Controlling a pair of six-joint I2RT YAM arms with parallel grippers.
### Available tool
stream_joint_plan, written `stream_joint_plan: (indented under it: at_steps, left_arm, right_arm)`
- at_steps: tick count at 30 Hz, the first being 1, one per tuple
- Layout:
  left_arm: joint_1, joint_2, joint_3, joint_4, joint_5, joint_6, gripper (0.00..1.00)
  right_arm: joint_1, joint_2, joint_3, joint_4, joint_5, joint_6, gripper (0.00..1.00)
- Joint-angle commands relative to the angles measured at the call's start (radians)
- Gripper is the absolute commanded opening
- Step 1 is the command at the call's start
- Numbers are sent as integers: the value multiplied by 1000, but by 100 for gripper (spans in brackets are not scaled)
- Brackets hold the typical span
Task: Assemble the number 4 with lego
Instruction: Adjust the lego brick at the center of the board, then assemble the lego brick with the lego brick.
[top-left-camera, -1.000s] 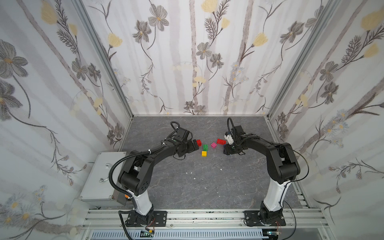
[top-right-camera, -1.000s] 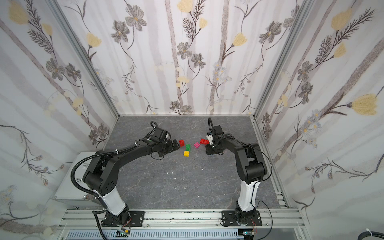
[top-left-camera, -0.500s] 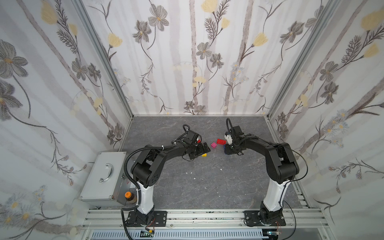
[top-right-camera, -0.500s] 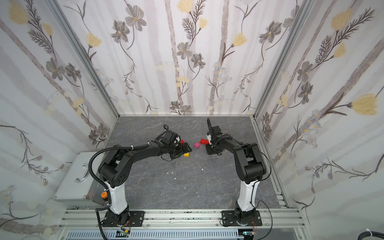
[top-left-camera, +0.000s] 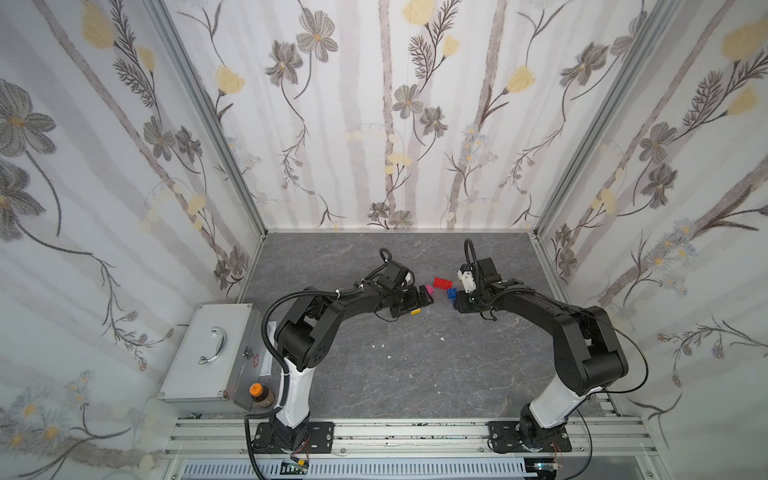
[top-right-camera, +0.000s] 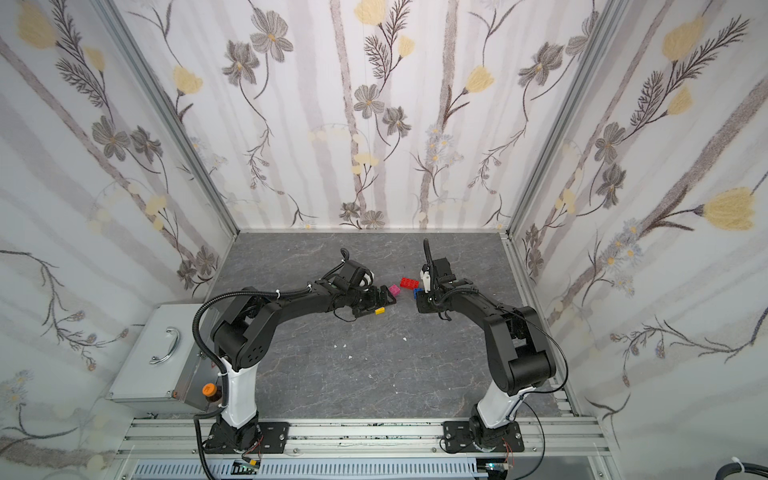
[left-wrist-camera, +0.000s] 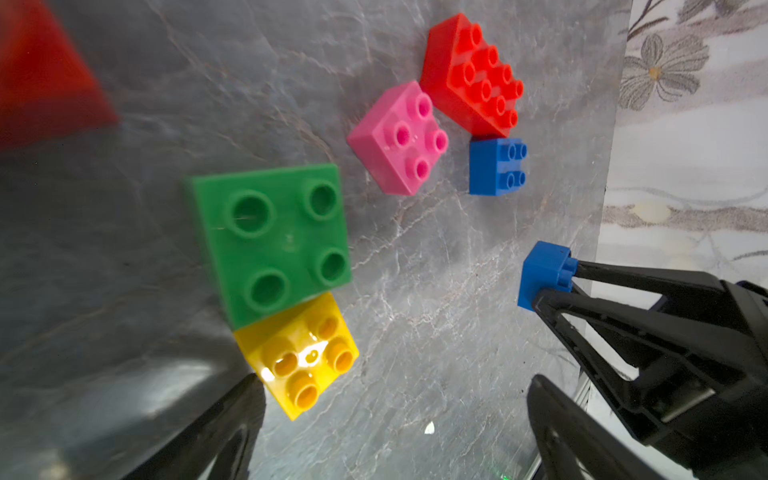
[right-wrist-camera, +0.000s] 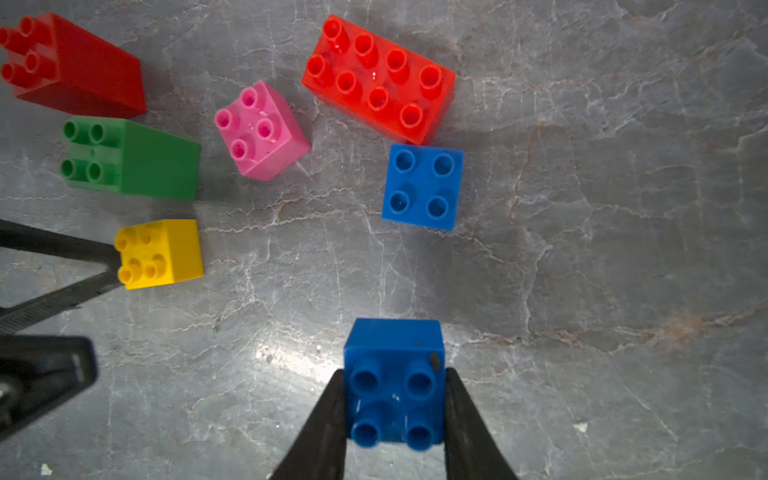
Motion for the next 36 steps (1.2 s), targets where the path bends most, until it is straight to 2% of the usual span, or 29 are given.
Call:
stream_joint_plan:
  at_steps: [1, 4, 8, 11, 15, 18, 21, 28, 36]
  left_arm:
    - [-40, 16, 52, -5, 9, 20, 100]
    - [-59, 25, 80, -53, -40, 36, 100]
    - [-40, -103, -35, -6, -151, 38, 100]
    - [-20, -257, -158, 15, -304, 32, 100]
    - [18, -442, -281, -75, -565, -33, 100]
    - [55, -565, -352, -164, -711, -89, 100]
    - [108, -666, -403, -251, -810, -151, 100]
    - [253, -823, -507, -314, -851, -221, 100]
    - [293, -892, -570, -257, -857, -173, 100]
  right_arm:
    - [1, -28, -26, 69, -42, 49, 17]
    - [3, -40, -35, 70, -55, 44, 16]
    - [27, -41, -17, 73, -112, -21, 16]
    - [74, -8, 57, 23, -129, -113, 16]
    - [131, 93, 200, -88, -104, -237, 15]
    - [162, 181, 315, -181, -71, -294, 15]
    - [190, 254, 415, -246, -28, -298, 15]
    - [223, 357, 541, -340, 25, -283, 15]
    - [238, 379, 564, -385, 37, -285, 15]
